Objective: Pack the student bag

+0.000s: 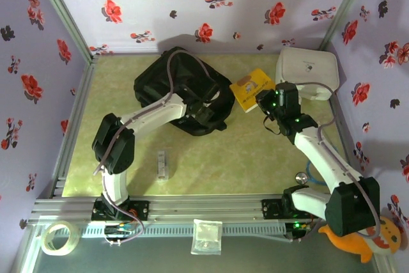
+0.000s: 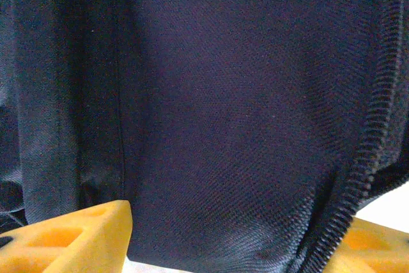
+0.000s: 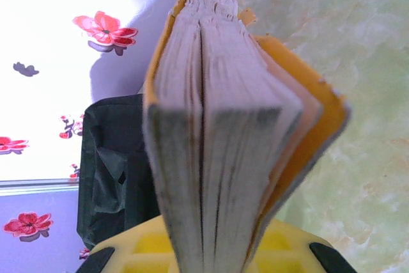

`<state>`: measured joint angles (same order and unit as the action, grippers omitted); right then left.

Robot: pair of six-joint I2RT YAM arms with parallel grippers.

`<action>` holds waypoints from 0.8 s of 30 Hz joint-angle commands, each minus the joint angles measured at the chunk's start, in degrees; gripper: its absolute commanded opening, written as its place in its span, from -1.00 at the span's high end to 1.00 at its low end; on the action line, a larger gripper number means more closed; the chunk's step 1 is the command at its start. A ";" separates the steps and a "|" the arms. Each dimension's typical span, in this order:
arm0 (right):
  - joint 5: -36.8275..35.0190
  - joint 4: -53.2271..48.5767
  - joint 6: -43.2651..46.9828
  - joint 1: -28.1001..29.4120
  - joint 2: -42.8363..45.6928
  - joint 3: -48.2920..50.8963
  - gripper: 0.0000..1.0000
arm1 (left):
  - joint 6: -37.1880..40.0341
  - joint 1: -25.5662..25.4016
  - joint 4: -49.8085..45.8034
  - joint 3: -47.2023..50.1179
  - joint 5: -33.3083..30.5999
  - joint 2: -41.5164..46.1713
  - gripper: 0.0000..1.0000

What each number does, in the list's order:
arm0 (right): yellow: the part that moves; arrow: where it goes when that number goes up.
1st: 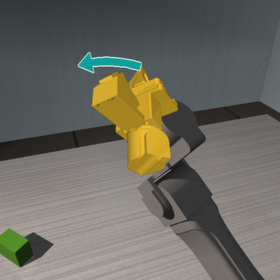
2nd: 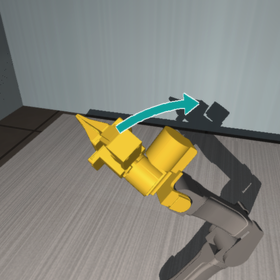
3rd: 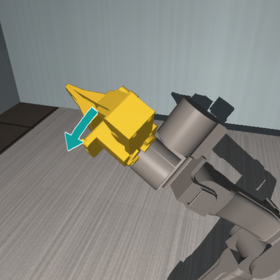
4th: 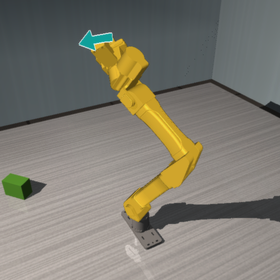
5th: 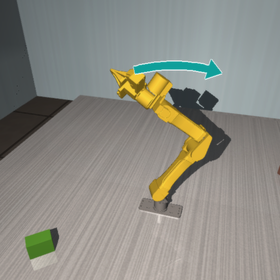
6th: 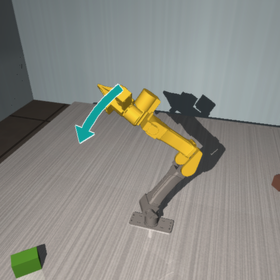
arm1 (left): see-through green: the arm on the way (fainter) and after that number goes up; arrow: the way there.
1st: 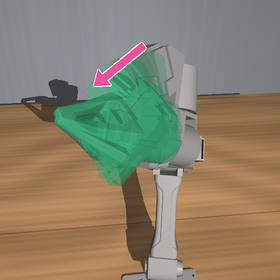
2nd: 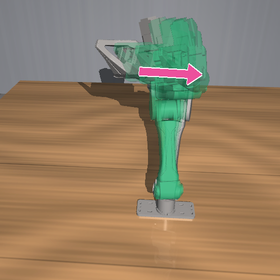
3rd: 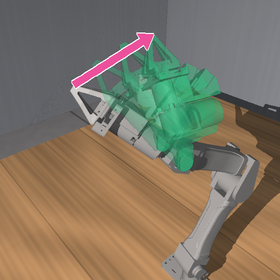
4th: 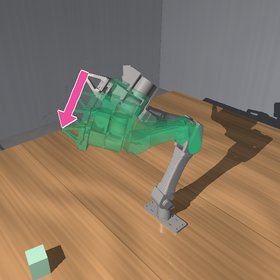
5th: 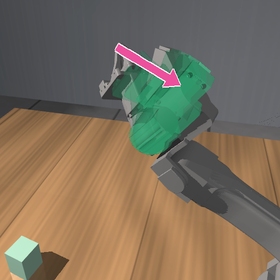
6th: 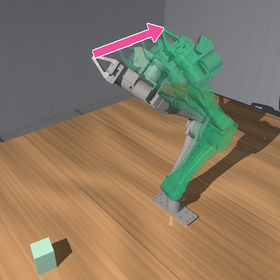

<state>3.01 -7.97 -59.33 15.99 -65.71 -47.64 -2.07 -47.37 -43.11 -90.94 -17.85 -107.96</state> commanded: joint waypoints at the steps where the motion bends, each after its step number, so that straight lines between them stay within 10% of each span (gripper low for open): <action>1: -1.60 2.70 0.45 -0.55 1.85 -0.97 0.74 | -2.18 0.84 0.90 -0.38 -0.36 0.85 -0.25; 24: 6.05 -1.34 11.47 -0.87 7.72 -1.25 0.78 | -3.43 0.96 10.33 2.99 -0.34 7.56 0.71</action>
<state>4.51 -13.61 -52.25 15.35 -60.95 -47.64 -5.58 -46.85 -36.91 -88.79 -16.75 -105.21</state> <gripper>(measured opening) 0.139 0.154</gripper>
